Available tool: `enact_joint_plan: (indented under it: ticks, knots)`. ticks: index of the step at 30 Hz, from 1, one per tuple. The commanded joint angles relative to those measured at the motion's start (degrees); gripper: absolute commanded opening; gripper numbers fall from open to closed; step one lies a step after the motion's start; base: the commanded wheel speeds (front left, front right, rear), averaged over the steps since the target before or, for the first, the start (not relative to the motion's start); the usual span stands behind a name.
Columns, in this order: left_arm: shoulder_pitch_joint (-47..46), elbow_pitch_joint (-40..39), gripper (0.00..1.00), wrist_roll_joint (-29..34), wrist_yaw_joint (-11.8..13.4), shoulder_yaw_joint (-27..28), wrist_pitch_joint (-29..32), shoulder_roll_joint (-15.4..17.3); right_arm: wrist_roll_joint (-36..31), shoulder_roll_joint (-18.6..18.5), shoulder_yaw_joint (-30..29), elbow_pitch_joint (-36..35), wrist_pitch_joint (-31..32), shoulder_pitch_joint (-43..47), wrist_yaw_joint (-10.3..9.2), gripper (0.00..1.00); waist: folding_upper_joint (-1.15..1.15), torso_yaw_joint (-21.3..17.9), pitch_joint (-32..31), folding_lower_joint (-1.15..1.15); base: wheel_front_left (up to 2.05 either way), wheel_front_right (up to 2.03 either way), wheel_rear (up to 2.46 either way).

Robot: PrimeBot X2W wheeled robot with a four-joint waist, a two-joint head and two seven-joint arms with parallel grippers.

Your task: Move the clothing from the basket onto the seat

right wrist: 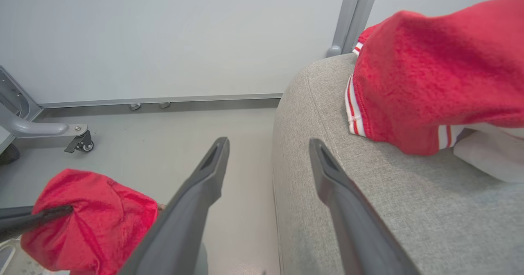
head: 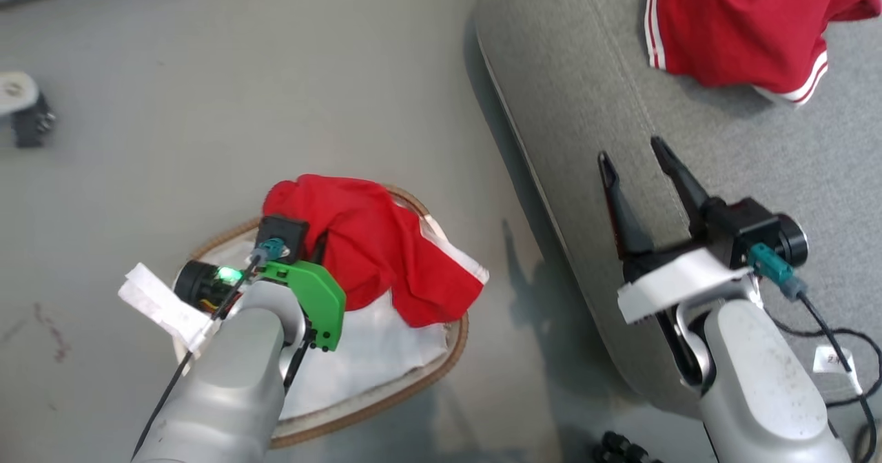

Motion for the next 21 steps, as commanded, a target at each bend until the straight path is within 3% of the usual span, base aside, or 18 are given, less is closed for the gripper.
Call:
enact_joint_plan:
  ticks: [1, 9, 21]
  knots:
    - [0.76, -0.68, 0.00, 0.67, -0.26, -0.81, -0.50, -0.12, -0.99, -0.26, -0.54, 0.54, -0.01, 1.97, -0.08, 1.00, 0.00, 4.87, -9.05, 0.00, 0.00, 0.00, 0.00]
    - [-1.92, -7.51, 0.00, 0.50, -0.48, -7.39, -1.02, 1.22, -3.81, -0.26, -1.64, 2.53, -0.01, 8.34, -0.08, 1.00, 0.00, 7.44, -20.28, 0.00, 0.00, 0.00, 0.00]
    - [-11.79, -21.46, 0.00, -3.92, -0.47, -15.41, 0.87, 8.98, -6.03, -0.24, 0.35, 3.23, -0.01, 10.92, -0.08, 1.00, 0.00, 7.86, -29.08, 0.00, 0.00, 0.00, 0.00]
